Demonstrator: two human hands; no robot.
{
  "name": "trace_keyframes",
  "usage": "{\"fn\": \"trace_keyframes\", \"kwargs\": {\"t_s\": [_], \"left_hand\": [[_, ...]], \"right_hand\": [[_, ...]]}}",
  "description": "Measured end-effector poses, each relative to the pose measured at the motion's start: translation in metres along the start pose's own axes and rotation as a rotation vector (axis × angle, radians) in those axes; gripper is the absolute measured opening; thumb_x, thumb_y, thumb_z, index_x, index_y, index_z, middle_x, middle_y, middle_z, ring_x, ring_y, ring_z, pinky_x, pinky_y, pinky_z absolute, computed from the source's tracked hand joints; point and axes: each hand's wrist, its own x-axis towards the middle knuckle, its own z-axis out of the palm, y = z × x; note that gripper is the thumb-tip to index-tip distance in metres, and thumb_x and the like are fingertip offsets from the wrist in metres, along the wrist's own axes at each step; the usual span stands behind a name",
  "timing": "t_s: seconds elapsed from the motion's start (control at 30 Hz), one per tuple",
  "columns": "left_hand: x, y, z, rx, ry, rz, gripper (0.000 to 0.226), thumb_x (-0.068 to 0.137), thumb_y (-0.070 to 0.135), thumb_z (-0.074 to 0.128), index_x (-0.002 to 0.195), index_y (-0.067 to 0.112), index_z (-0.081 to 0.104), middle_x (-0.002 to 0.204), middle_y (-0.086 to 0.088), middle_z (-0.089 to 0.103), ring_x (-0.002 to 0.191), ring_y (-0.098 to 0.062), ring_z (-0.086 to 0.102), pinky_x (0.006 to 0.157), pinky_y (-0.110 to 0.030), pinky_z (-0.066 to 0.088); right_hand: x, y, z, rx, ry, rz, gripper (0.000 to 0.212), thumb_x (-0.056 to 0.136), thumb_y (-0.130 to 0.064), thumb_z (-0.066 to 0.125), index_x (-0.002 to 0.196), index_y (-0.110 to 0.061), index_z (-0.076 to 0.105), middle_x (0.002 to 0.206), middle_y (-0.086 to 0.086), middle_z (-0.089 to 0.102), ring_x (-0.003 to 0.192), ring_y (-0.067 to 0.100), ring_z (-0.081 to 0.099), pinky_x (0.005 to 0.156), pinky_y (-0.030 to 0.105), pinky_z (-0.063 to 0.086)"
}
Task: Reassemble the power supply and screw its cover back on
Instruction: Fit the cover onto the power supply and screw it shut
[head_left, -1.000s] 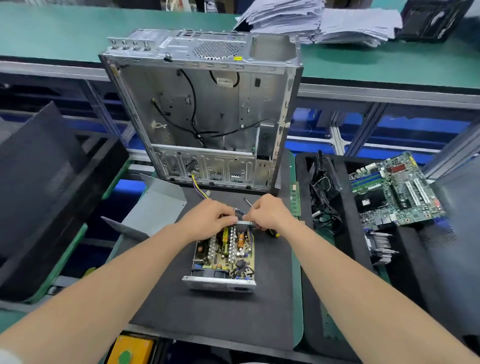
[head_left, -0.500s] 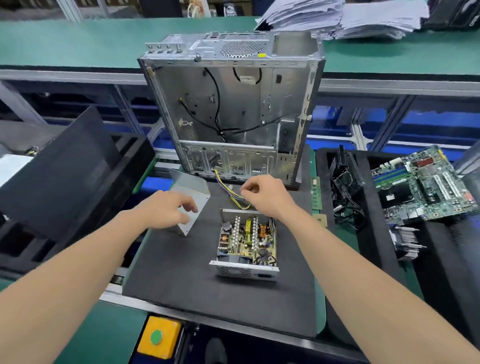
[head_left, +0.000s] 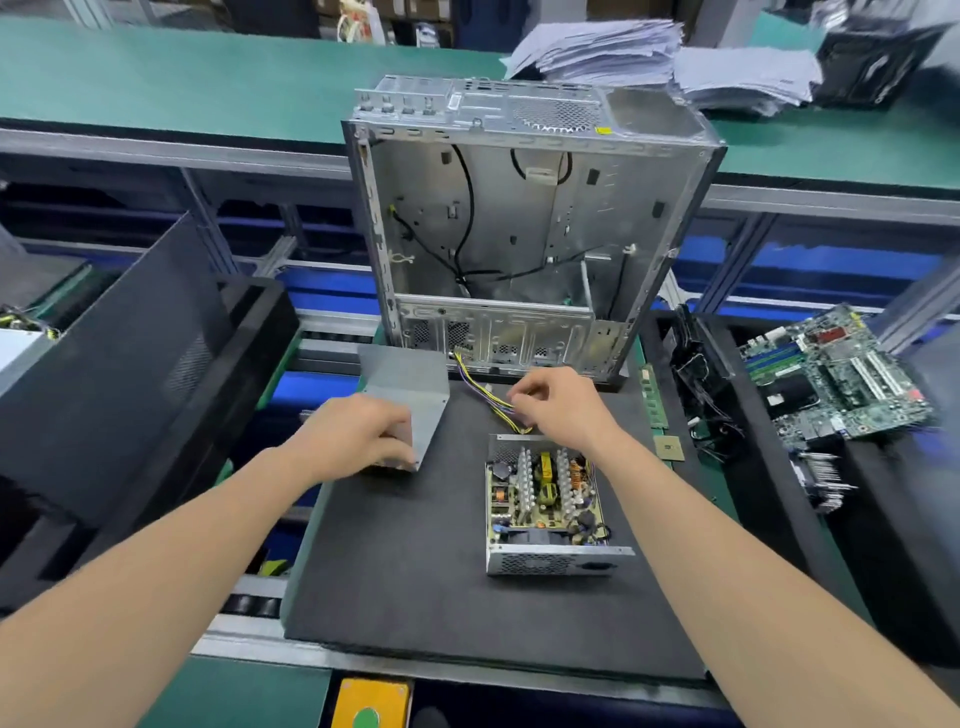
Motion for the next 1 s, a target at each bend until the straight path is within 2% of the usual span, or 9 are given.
{"fn": "trace_keyframes", "kwargs": {"t_s": [0.13,0.2,0.3,0.37,0.47,0.57,0.7,0.83,1.0], "left_hand": [[0.016,0.008,-0.043,-0.375,0.364,-0.055,0.035,0.084,0.051,0.073,0.066,0.030,0.052,0.062,0.011,0.056,0.062,-0.002,0.049,0.060,-0.023,0.036],[0.020,0.013,-0.065,-0.703,0.333,-0.102,0.035,0.090,0.047,0.072,0.062,0.034,0.054,0.061,0.016,0.057,0.056,0.002,0.050,0.056,-0.021,0.036],[0.021,0.016,-0.078,-1.187,0.181,-0.146,0.034,0.091,0.047,0.068,0.065,0.026,0.063,0.070,0.007,0.066,0.063,-0.011,0.062,0.059,-0.028,0.047],[0.024,0.019,-0.077,-1.394,0.090,-0.165,0.030,0.093,0.046,0.067,0.086,0.019,0.079,0.094,-0.004,0.077,0.085,-0.022,0.074,0.072,-0.034,0.060],[0.031,0.031,-0.070,-1.667,0.052,-0.244,0.041,0.088,0.045,0.070,0.112,0.013,0.080,0.118,-0.010,0.075,0.107,-0.030,0.074,0.083,-0.042,0.062],[0.040,0.045,-0.065,-1.822,0.037,-0.277,0.059,0.092,0.046,0.068,0.138,0.009,0.065,0.139,-0.013,0.065,0.128,-0.037,0.062,0.101,-0.053,0.053],[0.054,0.065,-0.053,-1.922,0.012,-0.308,0.051,0.099,0.045,0.060,0.136,0.011,0.068,0.142,-0.012,0.063,0.129,-0.036,0.062,0.107,-0.055,0.049],[0.060,0.090,-0.033,-2.006,-0.024,-0.386,0.046,0.103,0.046,0.051,0.128,0.014,0.073,0.137,-0.010,0.068,0.122,-0.035,0.067,0.092,-0.052,0.058],[0.061,0.116,-0.008,-2.060,-0.033,-0.500,0.046,0.106,0.045,0.046,0.132,0.015,0.068,0.132,-0.012,0.070,0.111,-0.037,0.072,0.082,-0.050,0.060]], "right_hand": [[0.001,-0.002,0.003,0.065,0.019,0.033,0.015,0.098,-0.022,0.064,0.098,-0.023,0.079,0.086,-0.001,0.079,0.088,0.017,0.075,0.087,0.042,0.062],[0.000,-0.002,0.002,0.133,0.035,0.041,0.015,0.100,-0.022,0.063,0.099,-0.022,0.078,0.086,-0.001,0.079,0.084,0.018,0.076,0.083,0.042,0.064],[-0.001,-0.002,-0.001,0.278,0.053,0.045,0.019,0.105,-0.022,0.056,0.104,-0.020,0.075,0.090,0.001,0.079,0.085,0.024,0.077,0.080,0.042,0.064],[-0.001,-0.001,-0.006,0.343,0.077,0.026,0.022,0.108,-0.028,0.052,0.111,-0.020,0.073,0.096,0.003,0.078,0.087,0.023,0.077,0.083,0.041,0.064],[-0.001,0.004,-0.017,0.458,0.102,-0.004,0.028,0.110,-0.035,0.046,0.124,-0.024,0.068,0.114,0.000,0.076,0.099,0.017,0.075,0.088,0.042,0.063],[-0.004,0.007,-0.032,0.547,0.080,-0.007,0.032,0.110,-0.042,0.042,0.128,-0.030,0.066,0.123,-0.005,0.072,0.111,0.017,0.071,0.091,0.041,0.062],[-0.011,0.008,-0.051,0.826,-0.008,0.103,0.037,0.109,-0.051,0.041,0.127,-0.035,0.069,0.122,0.002,0.075,0.105,0.025,0.075,0.091,0.047,0.062],[-0.022,0.029,-0.066,0.912,-0.171,0.159,0.046,0.097,-0.063,0.057,0.136,-0.038,0.062,0.126,0.006,0.073,0.116,0.034,0.069,0.104,0.060,0.053],[-0.029,0.061,-0.075,1.013,-0.371,0.213,0.046,0.093,-0.045,0.074,0.136,-0.050,0.058,0.135,0.003,0.068,0.112,0.035,0.070,0.090,0.064,0.057]]}}
